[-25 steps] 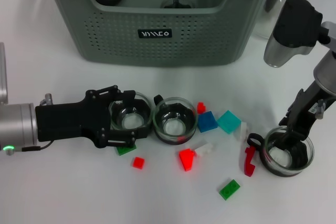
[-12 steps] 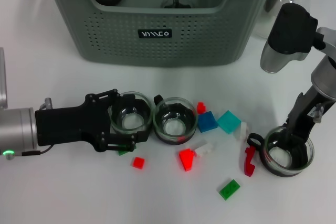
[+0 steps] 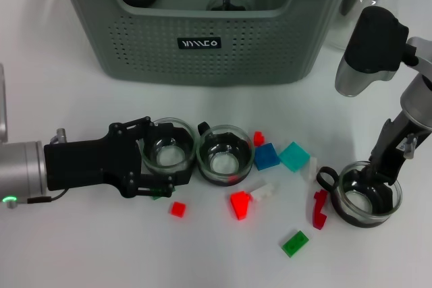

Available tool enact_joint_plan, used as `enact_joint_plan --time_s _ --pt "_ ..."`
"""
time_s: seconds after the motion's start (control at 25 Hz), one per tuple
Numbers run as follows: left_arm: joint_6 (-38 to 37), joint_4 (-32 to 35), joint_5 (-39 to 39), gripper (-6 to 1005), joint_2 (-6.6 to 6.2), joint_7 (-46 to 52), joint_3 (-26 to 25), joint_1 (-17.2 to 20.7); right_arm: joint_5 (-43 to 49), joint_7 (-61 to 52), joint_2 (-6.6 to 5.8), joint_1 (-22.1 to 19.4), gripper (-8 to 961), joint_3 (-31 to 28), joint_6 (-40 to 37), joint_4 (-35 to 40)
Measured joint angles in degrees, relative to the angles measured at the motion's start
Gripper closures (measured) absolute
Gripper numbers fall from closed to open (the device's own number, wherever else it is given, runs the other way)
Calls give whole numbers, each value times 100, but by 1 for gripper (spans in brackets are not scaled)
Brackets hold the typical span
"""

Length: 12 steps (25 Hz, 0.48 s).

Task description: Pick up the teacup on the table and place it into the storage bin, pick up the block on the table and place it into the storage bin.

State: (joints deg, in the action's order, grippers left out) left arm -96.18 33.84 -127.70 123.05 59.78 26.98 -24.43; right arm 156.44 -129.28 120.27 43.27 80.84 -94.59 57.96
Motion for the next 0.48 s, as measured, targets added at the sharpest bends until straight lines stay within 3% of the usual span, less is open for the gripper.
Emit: enact_joint_plan --time_s 0.24,0.48 --pt "-11 0 4 65 0 -10 0 19 -4 19 -14 -24 903 -193 -166 216" --pt "-21 0 3 64 0 -7 3 35 -100 327 -23 33 902 -1006 -904 878"
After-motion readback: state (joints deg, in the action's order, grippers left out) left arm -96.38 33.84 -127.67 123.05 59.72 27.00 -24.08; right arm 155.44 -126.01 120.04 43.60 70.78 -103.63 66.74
